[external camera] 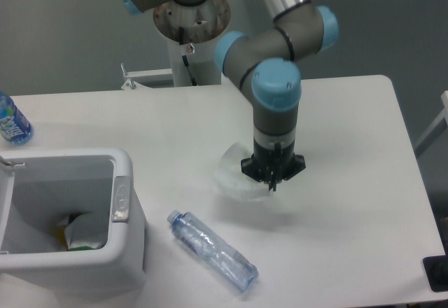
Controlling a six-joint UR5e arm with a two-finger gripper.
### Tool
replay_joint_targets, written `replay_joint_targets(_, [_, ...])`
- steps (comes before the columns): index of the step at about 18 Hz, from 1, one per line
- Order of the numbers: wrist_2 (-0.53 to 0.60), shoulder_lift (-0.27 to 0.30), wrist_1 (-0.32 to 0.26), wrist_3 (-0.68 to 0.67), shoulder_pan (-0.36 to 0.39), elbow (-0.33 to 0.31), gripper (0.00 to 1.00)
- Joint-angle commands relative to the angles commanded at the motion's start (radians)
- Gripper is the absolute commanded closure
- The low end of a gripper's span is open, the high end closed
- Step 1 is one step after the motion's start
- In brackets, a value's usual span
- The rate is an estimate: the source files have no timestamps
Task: Place the trash in the trash can
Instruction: 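Close the gripper on the plastic bag and pull it free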
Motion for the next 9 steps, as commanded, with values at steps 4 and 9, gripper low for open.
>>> replay_joint_targets(4, [-0.197, 0.057, 0.002, -0.058, 0.006, 0.073, 1.0])
replay_joint_targets(9, [-0.385, 0.055, 0.009, -0.418, -0.008, 0.248, 1.0])
